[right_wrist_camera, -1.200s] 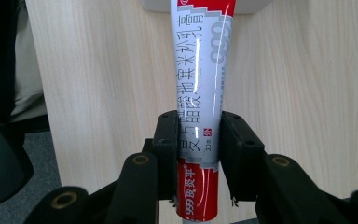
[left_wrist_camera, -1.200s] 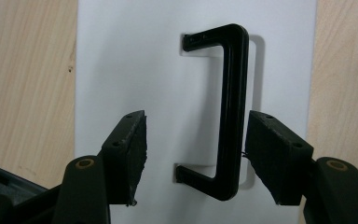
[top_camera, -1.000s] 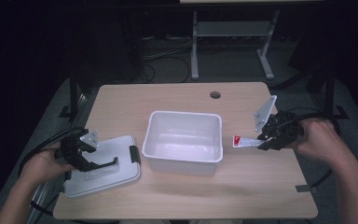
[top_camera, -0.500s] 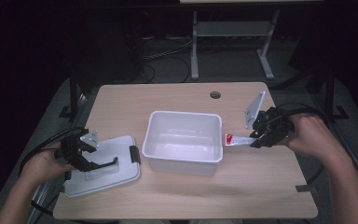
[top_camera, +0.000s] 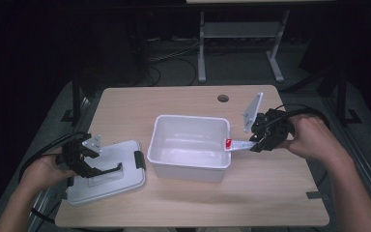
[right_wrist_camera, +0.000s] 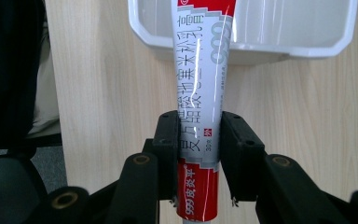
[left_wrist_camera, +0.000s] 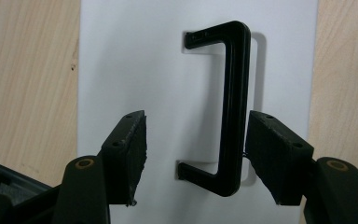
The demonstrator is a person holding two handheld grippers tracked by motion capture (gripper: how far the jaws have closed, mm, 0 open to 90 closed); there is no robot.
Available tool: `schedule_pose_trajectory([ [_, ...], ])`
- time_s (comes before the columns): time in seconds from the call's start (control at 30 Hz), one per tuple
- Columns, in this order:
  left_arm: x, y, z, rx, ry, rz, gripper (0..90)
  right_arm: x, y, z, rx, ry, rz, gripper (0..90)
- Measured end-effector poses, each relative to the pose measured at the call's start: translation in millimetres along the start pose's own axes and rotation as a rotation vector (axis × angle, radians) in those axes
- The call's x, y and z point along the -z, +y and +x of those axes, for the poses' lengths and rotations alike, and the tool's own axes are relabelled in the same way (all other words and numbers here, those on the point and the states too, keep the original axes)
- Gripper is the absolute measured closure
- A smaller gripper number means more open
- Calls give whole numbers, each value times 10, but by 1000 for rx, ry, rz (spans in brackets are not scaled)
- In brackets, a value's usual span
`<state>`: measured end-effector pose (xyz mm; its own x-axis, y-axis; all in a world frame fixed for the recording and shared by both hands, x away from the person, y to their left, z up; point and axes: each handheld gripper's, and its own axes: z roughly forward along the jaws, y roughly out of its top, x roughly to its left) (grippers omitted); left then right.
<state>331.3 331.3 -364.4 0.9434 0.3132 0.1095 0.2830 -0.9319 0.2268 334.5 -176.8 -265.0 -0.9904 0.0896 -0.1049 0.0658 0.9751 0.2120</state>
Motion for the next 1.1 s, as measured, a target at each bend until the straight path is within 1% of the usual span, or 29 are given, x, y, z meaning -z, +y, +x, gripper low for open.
schedule_pose_trajectory([
  [0.27, 0, 3, 3, -7, 1, 2, 380, -15, 152, -3, 17, 8, 4, 684],
  [0.3, -3, 3, 0, -3, 0, 0, 380, -20, 168, -2, 19, 10, 4, 684],
  [0.43, -10, 2, -2, -2, 1, 0, 381, -28, 234, 2, 16, 12, 8, 684],
  [0.53, -17, 7, -6, -4, -2, 2, 380, -47, 272, -3, 3, 18, 14, 684],
  [0.87, -24, 13, -6, -5, -3, 1, 378, -135, 421, 3, 20, 37, 19, 684],
  [1.1, -22, -1, -10, -1, -2, -3, 377, -176, 516, 8, 37, 41, 9, 684],
])
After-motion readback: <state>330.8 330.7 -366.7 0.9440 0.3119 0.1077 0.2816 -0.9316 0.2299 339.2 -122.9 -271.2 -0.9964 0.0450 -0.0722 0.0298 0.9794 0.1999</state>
